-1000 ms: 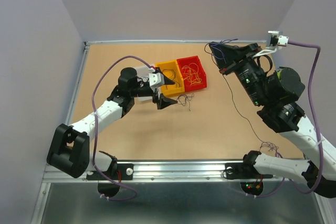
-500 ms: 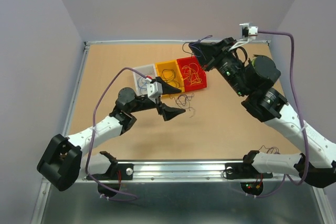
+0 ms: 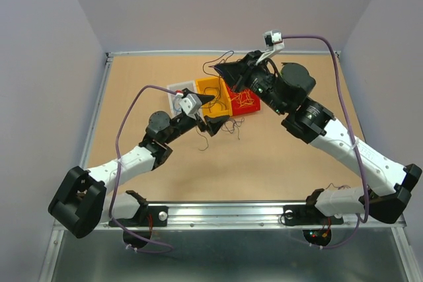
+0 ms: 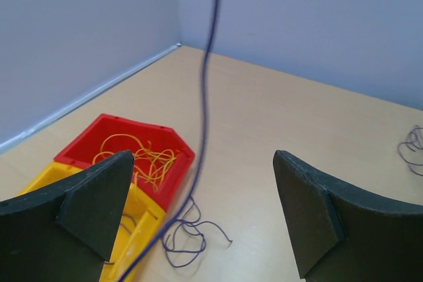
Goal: Untangle the cables
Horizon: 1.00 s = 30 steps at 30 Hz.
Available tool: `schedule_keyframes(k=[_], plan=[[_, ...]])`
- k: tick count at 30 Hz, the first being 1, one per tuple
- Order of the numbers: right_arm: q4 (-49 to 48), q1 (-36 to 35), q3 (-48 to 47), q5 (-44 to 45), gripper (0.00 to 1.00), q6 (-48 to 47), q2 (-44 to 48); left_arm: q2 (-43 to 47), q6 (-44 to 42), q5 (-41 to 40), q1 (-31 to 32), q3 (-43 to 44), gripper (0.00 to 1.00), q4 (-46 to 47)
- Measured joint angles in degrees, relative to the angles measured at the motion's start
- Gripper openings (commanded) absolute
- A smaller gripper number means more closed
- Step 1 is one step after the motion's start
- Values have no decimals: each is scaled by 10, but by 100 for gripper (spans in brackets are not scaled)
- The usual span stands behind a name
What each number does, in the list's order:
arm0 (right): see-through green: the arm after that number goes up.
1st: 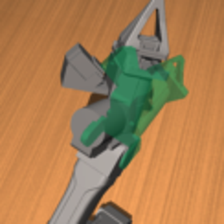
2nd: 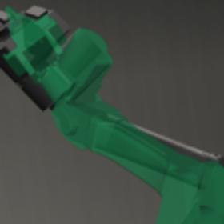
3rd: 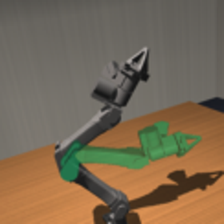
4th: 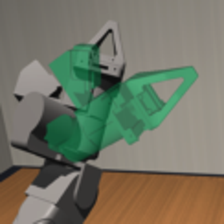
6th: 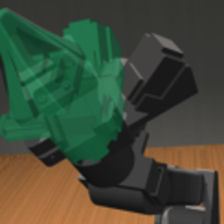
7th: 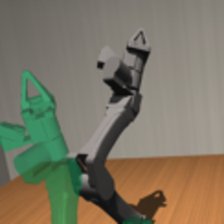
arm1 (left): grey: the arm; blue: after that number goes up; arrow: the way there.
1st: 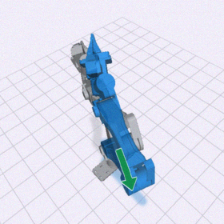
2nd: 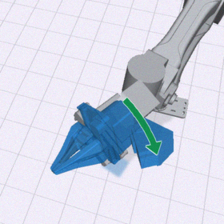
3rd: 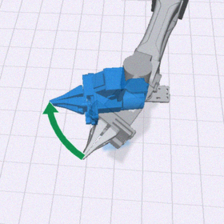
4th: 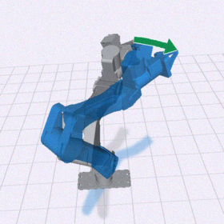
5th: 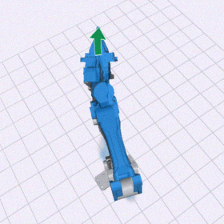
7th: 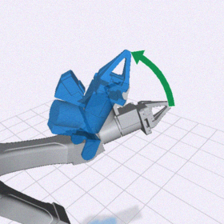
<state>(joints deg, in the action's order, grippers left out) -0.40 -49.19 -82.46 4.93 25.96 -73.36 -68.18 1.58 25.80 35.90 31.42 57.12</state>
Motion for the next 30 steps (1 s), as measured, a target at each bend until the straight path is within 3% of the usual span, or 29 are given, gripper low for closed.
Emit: schedule_keyframes(k=[5,15,23,30], plan=[[0,0,0,2,1,-2,16,-2,-51,-18,0,0,98,-16],[-1,0,0,101,1,-44,37,2,-192,67,-4,1,96,-117],[-1,0,0,169,0,-74,38,14,-202,47,-30,6,98,-134],[-2,0,0,174,1,-83,38,-4,-189,22,-49,31,99,-133]])
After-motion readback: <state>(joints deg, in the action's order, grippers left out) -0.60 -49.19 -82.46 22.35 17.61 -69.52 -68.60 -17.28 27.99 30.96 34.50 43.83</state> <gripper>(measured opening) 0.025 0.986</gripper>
